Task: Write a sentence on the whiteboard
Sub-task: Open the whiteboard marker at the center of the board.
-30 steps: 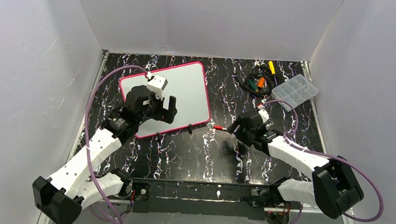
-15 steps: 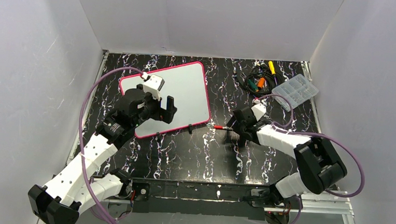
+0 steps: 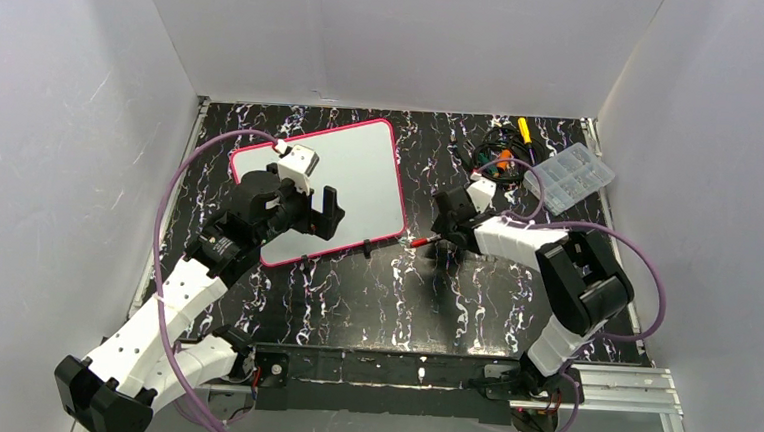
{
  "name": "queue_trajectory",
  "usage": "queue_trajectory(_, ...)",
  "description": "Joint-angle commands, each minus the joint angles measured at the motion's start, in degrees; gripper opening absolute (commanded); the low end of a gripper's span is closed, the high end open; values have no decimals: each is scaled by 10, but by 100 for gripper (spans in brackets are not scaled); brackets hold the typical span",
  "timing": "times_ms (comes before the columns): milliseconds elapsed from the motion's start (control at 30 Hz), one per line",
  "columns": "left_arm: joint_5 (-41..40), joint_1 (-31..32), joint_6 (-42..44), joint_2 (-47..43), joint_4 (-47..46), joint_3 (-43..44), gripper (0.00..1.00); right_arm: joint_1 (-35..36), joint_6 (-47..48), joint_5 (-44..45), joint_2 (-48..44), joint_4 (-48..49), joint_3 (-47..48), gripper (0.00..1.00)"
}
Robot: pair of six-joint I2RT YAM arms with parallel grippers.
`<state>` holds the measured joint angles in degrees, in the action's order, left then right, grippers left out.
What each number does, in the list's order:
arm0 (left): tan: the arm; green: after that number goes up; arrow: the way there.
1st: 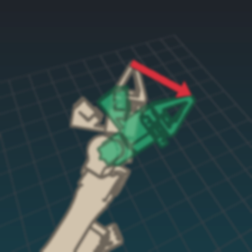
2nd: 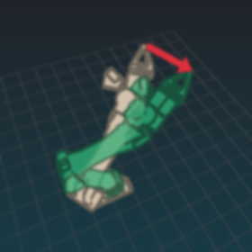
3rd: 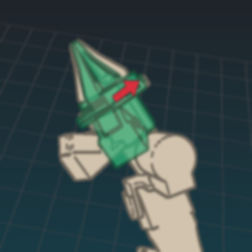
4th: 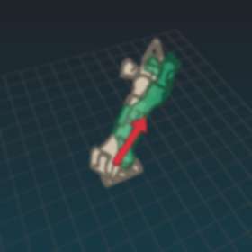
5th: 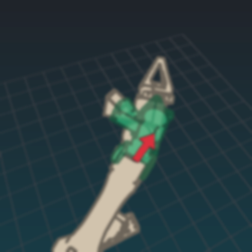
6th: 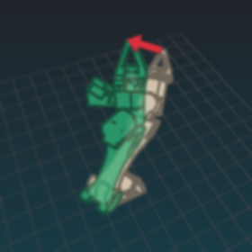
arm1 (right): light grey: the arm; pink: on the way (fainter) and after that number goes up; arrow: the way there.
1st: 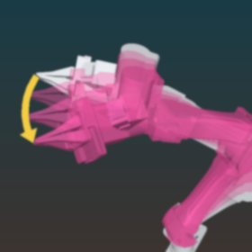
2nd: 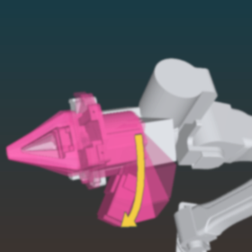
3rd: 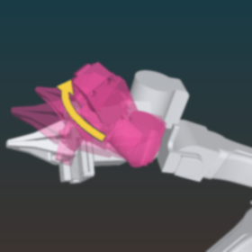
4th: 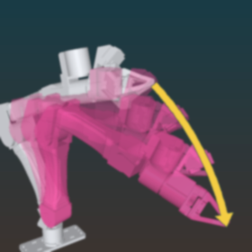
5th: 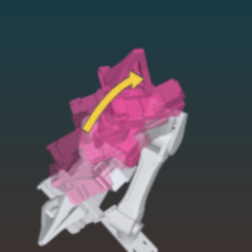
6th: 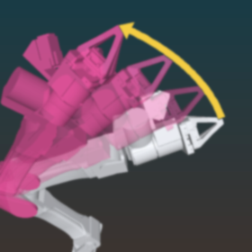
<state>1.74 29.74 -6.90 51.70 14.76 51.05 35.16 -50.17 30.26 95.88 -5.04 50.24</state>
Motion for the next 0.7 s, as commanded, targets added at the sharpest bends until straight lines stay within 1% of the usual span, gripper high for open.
queue_trajectory(0,10,-3,-3,-6,-10,-3,95,2,34,27,30,-41,39,56)
queue_trajectory(100,8,-3,-3,-7,-9,-3,95,2,50,20,51,-54,52,49)
queue_trajectory(167,8,-3,-5,-8,-9,-4,95,2,62,11,63,-60,62,38)
queue_trajectory(267,8,-3,-6,-9,-9,-3,95,2,71,4,74,-66,72,27)
queue_trajectory(333,11,-3,-9,-9,-10,-4,95,2,74,2,73,-67,74,19)
queue_trajectory(433,18,-3,-10,-7,-10,-4,95,2,75,1,62,-67,75,12)
queue_trajectory(533,27,-2,-12,-4,-12,-4,95,2,80,-6,39,-63,71,1)
queue_trajectory(667,42,-2,-23,-5,-13,-1,95,2,88,-26,-14,-41,54,1)
